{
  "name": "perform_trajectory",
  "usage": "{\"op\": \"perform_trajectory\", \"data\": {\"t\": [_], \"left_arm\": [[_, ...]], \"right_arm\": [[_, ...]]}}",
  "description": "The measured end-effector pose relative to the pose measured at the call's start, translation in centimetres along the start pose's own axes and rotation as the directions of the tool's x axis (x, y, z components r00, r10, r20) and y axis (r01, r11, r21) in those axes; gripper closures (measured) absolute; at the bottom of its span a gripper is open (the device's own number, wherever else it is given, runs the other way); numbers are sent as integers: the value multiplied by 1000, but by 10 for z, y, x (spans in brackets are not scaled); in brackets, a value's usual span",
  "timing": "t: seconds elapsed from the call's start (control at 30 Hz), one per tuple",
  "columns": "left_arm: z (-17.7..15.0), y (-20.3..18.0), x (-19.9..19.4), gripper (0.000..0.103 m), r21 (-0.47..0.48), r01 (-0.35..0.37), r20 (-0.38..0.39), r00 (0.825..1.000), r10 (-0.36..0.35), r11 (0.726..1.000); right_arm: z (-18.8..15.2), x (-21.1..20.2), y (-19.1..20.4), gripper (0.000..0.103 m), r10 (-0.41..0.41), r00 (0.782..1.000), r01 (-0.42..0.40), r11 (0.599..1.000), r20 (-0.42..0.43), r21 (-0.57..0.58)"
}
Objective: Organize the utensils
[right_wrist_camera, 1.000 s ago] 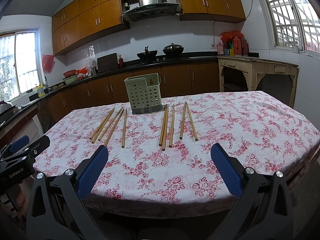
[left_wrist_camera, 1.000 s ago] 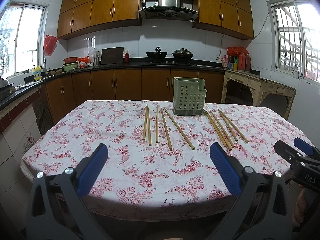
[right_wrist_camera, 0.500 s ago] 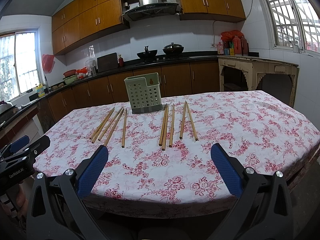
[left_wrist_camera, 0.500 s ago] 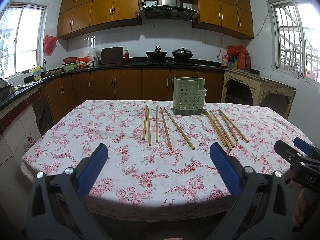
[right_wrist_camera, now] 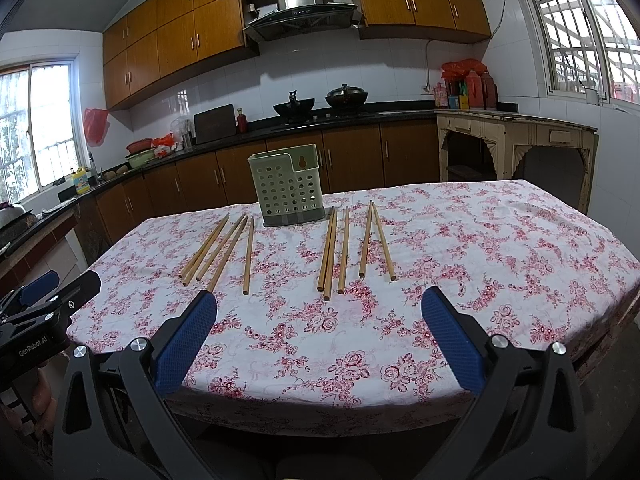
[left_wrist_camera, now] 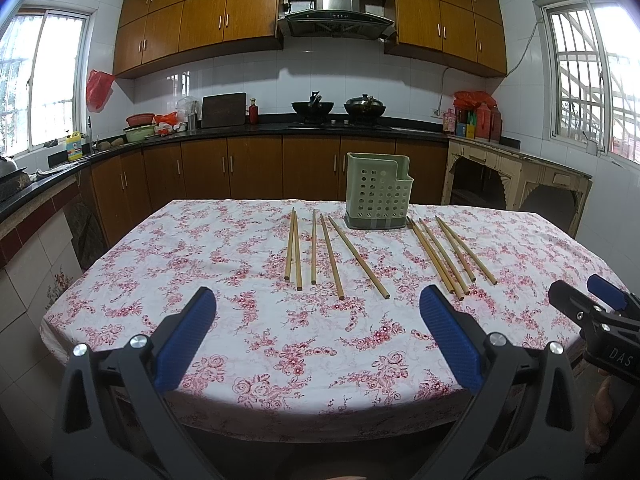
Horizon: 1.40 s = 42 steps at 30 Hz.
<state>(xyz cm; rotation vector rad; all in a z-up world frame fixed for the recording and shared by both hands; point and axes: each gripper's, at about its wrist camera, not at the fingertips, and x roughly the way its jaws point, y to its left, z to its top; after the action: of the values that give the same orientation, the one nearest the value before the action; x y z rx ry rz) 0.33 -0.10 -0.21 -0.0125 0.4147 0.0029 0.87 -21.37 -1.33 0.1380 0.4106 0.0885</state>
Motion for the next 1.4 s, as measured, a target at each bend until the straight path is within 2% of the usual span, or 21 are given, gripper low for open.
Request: {"op": "perform_trajectory", "data": {"t": [0.8, 0.93, 1.13, 1.33, 1.4], "left_arm": [[-1, 1, 14, 4, 1, -17, -32, 999, 17, 1000], [4, 8, 32, 4, -14, -36, -61, 998, 35, 999], [19, 33, 78, 4, -46, -65, -158, 986, 57, 997], [26, 62, 137, 4, -104, -67, -272, 962, 37, 992], [26, 69, 154, 4, -98, -84, -297, 953, 52, 992]], "right_arm": [[-1, 13, -4, 2, -5, 999, 6, 1000, -31, 14], [4, 28, -15, 2, -30, 998, 32, 999, -55, 43], [23, 63, -38, 2, -109, 989, 117, 990, -96, 78], [35, 128, -71, 3, -163, 958, 193, 975, -238, 112], [36, 147, -79, 14, -164, 943, 205, 971, -289, 119]]}}
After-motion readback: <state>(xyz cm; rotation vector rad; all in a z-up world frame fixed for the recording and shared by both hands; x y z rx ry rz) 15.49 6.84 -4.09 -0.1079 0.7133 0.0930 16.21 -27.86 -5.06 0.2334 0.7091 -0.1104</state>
